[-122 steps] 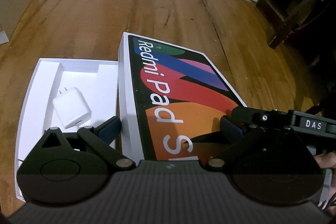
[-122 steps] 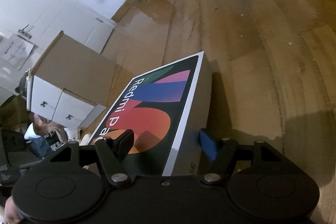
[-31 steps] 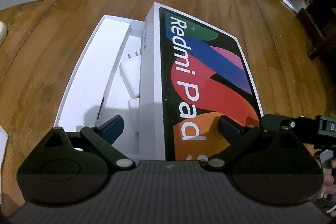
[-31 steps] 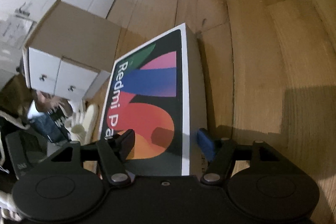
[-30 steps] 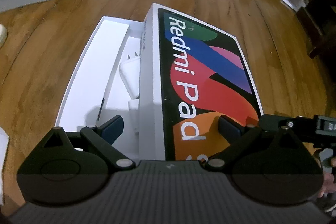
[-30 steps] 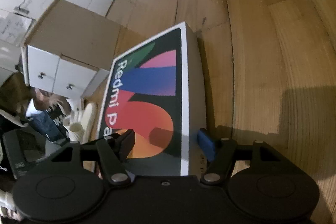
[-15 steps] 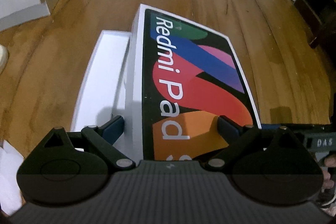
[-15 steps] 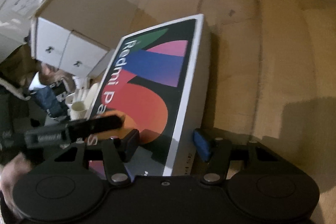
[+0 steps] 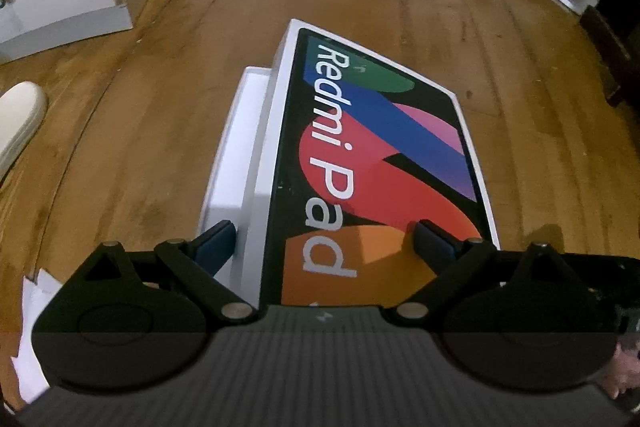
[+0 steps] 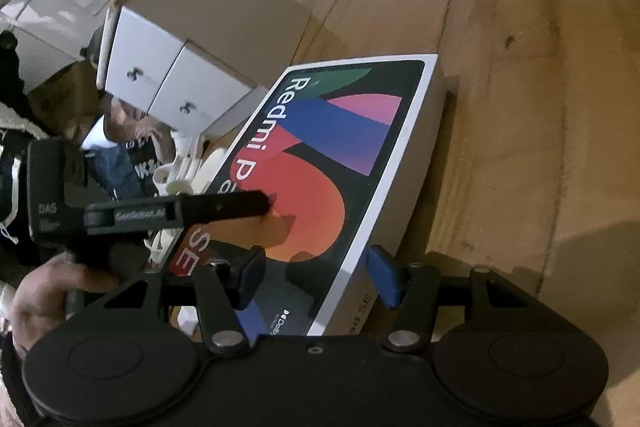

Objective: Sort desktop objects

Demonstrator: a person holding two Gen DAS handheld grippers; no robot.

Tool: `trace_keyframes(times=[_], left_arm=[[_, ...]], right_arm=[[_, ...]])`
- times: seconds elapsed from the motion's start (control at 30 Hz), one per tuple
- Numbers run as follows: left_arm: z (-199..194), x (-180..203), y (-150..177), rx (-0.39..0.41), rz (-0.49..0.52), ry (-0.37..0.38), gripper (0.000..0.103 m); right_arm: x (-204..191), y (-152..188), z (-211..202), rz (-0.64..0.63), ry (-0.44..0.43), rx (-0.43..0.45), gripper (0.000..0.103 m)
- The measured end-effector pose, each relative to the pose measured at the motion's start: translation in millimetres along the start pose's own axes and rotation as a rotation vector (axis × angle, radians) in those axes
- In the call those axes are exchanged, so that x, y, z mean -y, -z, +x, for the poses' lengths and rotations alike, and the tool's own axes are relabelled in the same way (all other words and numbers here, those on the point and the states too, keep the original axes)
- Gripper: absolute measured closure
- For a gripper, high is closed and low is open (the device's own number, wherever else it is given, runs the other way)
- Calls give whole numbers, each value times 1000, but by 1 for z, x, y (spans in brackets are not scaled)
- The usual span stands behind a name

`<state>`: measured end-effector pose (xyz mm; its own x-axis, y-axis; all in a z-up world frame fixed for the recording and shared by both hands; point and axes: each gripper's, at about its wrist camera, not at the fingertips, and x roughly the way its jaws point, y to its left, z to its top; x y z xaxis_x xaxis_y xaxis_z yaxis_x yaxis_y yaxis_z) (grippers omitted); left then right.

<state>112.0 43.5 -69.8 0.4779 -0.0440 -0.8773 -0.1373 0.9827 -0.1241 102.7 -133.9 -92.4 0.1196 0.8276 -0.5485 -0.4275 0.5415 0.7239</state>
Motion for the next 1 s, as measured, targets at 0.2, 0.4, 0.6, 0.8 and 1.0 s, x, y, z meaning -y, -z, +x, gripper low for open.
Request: trace_keyframes(times=[0.2,0.4,0.6,0.8,1.0], left_arm=[[6,-10,-2,-16,-39,16,4],[7,-15,-2,-18,-49,10,5],[6,-18,-5,-16,-52,9,5],[3,-24,-9,6,-68,-23,5],[-5,-33,-10,28,-122,-3,5]], right_arm=[[8,-2,2,30,-35,10,40],[1,-4,8,37,-74,19,37],[10,-7,11,118,-52,17,35],[13,-9,22,163,-30,12,27],[29,-19,43,230,-72,-15,25]])
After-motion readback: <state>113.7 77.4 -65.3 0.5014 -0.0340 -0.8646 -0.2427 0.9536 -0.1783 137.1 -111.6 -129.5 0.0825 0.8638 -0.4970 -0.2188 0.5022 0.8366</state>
